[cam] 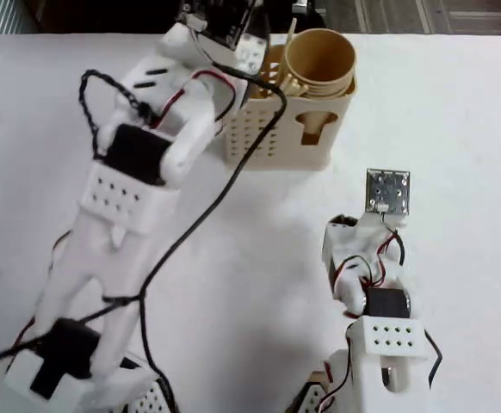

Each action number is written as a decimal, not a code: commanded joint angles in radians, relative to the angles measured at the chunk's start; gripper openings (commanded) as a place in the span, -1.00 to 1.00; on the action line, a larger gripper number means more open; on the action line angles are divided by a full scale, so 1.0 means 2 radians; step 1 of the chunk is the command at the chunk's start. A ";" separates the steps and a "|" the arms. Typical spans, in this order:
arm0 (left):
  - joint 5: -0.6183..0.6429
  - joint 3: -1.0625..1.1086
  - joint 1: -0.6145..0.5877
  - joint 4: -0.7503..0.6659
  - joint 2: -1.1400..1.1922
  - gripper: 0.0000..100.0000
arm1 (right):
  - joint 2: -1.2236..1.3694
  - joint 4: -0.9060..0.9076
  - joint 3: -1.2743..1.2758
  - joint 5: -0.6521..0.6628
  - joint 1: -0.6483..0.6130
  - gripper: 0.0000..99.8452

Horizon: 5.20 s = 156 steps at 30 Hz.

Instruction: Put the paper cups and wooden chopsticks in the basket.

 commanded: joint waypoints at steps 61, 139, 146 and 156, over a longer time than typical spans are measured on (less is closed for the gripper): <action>-0.009 0.648 -0.112 0.066 -0.646 -0.95 | -0.010 -0.010 0.004 0.001 0.000 -0.93; 0.027 0.967 -0.257 0.269 -0.829 -0.65 | -0.350 0.323 0.168 -0.001 -0.152 -0.96; 0.027 0.967 -0.257 0.269 -0.829 -0.65 | -0.350 0.323 0.168 -0.001 -0.152 -0.96; 0.027 0.967 -0.257 0.269 -0.829 -0.65 | -0.350 0.323 0.168 -0.001 -0.152 -0.96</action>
